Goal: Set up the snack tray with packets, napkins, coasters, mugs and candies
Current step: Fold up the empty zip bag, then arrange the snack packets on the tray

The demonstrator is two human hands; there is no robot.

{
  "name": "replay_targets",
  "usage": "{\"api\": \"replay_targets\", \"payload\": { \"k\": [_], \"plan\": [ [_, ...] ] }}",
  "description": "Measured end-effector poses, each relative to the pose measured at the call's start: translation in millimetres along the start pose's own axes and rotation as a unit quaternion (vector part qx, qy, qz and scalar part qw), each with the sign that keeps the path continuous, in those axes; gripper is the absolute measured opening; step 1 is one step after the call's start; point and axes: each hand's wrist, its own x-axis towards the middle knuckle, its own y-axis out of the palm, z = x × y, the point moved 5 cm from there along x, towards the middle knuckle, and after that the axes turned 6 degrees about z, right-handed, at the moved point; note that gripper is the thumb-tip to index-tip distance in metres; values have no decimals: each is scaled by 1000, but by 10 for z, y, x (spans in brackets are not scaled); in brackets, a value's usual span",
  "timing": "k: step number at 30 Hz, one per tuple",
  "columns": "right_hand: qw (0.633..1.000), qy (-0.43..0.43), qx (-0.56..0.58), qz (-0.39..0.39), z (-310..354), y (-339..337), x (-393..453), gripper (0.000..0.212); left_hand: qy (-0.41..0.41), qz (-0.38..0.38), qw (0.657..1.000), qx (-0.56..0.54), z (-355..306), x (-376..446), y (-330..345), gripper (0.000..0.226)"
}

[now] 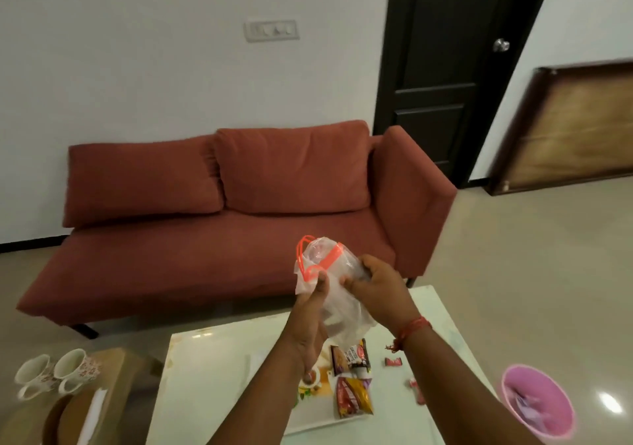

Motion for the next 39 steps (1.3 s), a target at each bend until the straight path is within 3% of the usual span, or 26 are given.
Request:
{"api": "replay_targets", "payload": {
  "k": [4, 10, 15, 20, 23, 28, 33, 36, 39],
  "plan": [
    [998, 45, 19, -41, -489, -408, -145, 15, 4, -44, 998, 53, 323, 348, 401, 43],
    [971, 129, 146, -140, -1713, -1408, -322, 17, -26, -40, 994, 99, 1024, 1128, 1172, 38],
    [930, 205, 245, -183, -3071, -2360, -437, 28, -110, -85, 980, 144, 2139, 1974, 2100, 48],
    [891, 274, 337, -133, -4432, -3132, -547, 42, -203, -77, 957, 192, 3520, 2889, 2922, 56],
    [874, 319, 342, -133, -5303, -3405, -635, 37, -251, -66, 939, 225, 4385, 3361, 3257, 72],
    [829, 435, 286, -205, -6776, -3448, -779, 40, -350, -49, 900, 254, 5652, 3717, 3582, 77],
    [815, 506, 191, -207, -8043, -3278, -782, 47, -338, 14, 860, 382, 6472, 4012, 3663, 69],
    [822, 537, 80, -172, -8639, -3167, -678, 47, -319, 49, 836, 444, 6707, 4103, 3609, 54],
    [834, 544, -23, -90, -9002, -3012, -465, 48, -317, 90, 814, 478, 6777, 4051, 3440, 47]
  ]
}}
